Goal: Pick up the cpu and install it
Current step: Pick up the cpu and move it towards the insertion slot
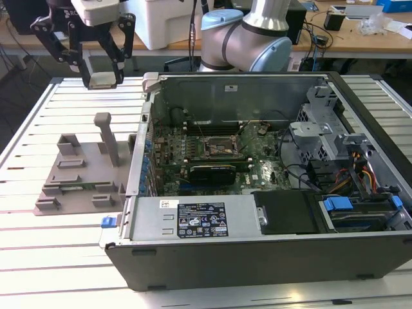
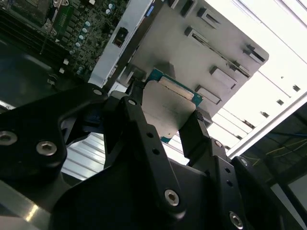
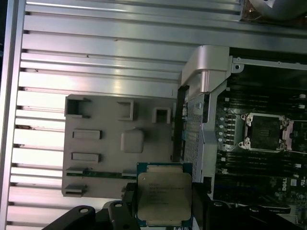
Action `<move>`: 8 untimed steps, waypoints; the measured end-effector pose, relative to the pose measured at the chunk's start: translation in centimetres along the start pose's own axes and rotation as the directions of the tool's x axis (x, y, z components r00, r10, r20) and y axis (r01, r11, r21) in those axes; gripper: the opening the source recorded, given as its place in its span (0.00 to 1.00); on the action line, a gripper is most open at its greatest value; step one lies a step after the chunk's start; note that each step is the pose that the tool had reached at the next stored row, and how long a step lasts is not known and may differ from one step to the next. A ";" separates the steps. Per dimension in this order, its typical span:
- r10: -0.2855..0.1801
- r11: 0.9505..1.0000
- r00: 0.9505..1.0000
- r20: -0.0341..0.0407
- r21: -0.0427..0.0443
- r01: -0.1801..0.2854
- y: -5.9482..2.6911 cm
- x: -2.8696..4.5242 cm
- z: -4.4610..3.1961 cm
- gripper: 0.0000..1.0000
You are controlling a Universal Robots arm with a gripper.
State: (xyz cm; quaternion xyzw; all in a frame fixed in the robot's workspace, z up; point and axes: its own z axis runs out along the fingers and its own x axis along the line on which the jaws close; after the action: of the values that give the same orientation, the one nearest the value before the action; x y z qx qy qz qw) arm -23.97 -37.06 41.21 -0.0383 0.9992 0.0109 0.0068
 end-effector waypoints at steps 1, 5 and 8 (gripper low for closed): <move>0.000 1.000 1.000 0.000 0.000 0.000 0.00 -0.08 0.06 0.55; 0.000 1.000 1.000 0.000 0.000 0.000 -0.01 -0.47 0.42 0.55; 0.000 1.000 1.000 0.000 0.000 0.000 0.05 -1.02 0.76 0.55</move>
State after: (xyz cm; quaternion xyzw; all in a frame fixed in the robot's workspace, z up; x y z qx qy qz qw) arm -22.94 -36.91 40.47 -0.0383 0.9992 0.0108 0.0068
